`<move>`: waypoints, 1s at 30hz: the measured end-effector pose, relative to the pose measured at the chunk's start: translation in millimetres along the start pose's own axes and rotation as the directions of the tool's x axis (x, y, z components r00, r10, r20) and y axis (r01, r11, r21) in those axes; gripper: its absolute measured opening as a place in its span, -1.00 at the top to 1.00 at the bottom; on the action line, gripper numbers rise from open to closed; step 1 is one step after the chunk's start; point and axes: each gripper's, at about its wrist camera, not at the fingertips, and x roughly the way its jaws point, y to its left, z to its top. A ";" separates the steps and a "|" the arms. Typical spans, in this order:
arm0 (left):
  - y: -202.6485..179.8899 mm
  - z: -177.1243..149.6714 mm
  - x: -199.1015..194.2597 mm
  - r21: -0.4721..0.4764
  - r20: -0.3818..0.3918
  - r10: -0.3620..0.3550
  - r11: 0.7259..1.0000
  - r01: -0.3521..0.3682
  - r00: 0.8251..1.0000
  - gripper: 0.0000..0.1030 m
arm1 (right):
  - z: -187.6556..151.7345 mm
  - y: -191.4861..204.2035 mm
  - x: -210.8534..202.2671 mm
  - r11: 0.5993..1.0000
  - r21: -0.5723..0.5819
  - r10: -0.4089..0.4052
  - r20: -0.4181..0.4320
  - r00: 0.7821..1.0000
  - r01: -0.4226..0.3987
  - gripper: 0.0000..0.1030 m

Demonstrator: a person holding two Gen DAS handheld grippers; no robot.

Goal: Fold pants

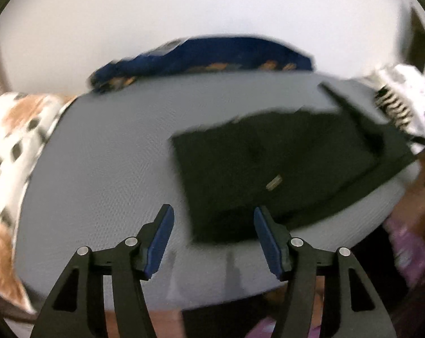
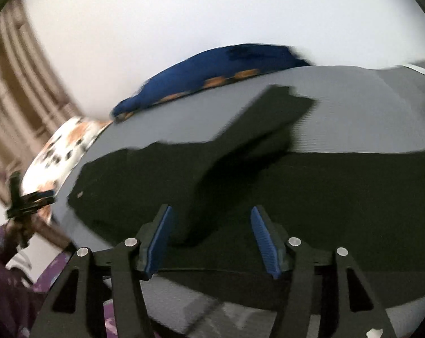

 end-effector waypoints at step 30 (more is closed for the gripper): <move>-309.7 91.4 202.5 0.026 -0.174 -0.507 0.854 0.519 0.844 -0.48 | 142.0 -142.5 171.6 0.891 0.448 0.130 -0.102 0.986 -0.071 0.81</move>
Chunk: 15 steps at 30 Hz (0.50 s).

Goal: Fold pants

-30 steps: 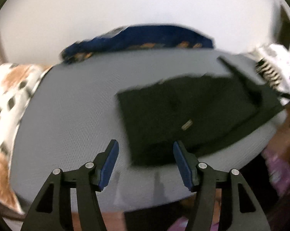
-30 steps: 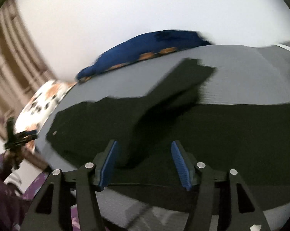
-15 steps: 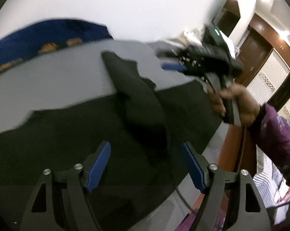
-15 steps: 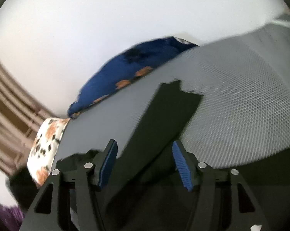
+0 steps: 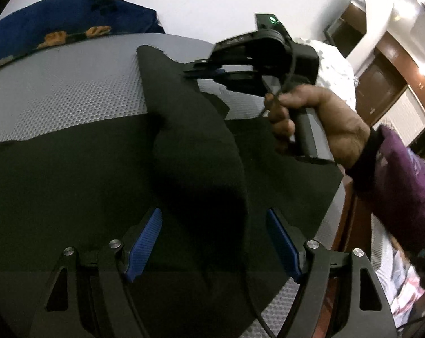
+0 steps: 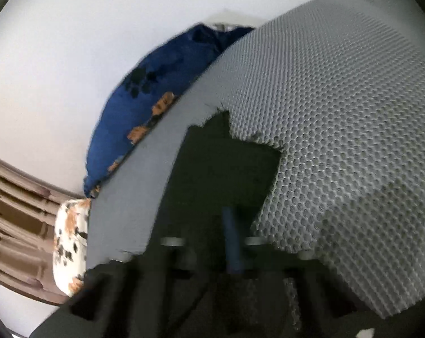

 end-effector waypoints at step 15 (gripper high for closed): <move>-16.1 -9.2 2.9 0.041 0.030 0.077 0.996 -0.078 0.997 -0.48 | -21.9 28.6 -152.7 0.994 -0.035 0.109 0.364 0.925 -0.103 0.90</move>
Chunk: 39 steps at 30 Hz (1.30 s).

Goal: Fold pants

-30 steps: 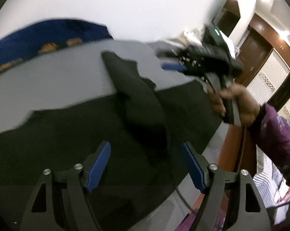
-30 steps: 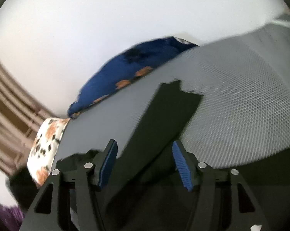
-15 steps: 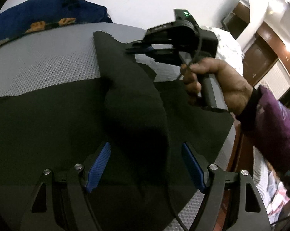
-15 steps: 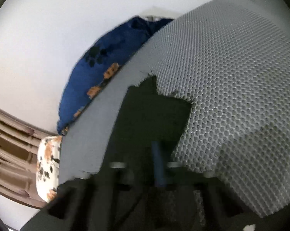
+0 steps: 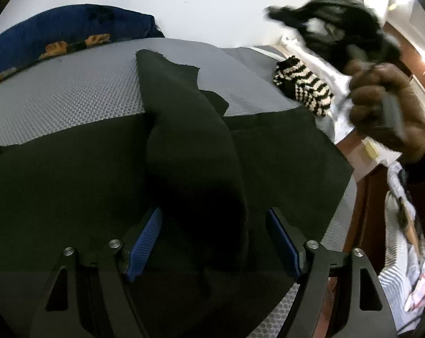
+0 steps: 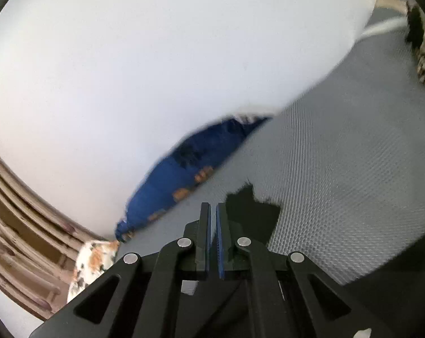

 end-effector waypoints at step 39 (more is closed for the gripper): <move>7.6 -7.8 3.1 -0.017 0.092 -0.078 0.997 0.079 0.993 -0.73 | -29.8 -90.1 142.0 0.915 0.401 0.138 -0.406 0.903 0.040 0.22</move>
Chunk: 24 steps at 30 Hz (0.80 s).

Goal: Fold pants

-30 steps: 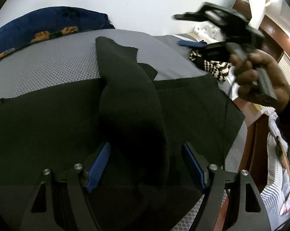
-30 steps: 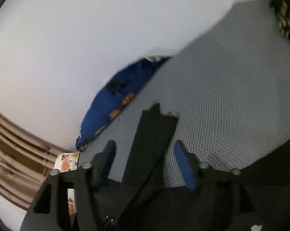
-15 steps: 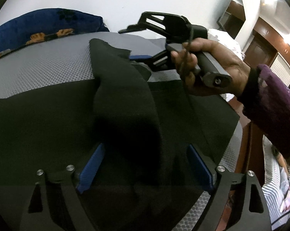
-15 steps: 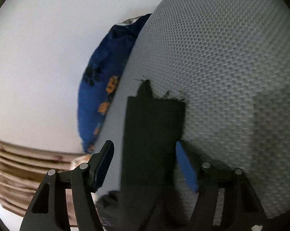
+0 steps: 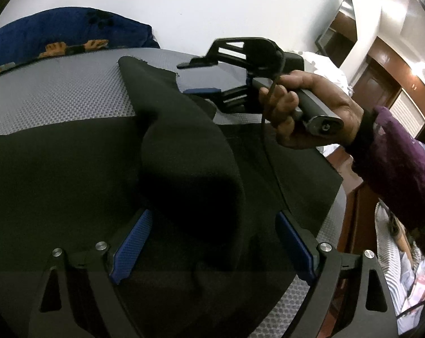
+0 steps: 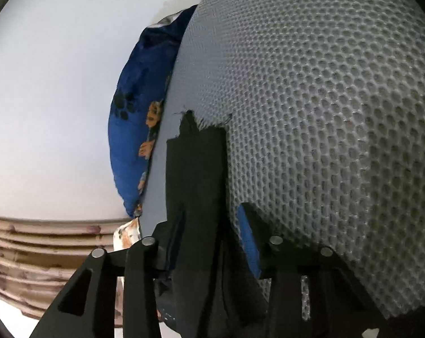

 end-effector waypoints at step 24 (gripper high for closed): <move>8.2 -2.6 -3.2 -0.026 0.024 -0.052 0.998 0.052 0.998 -0.77 | 1.5 30.0 20.4 0.971 -0.204 -0.113 0.058 0.992 0.122 0.89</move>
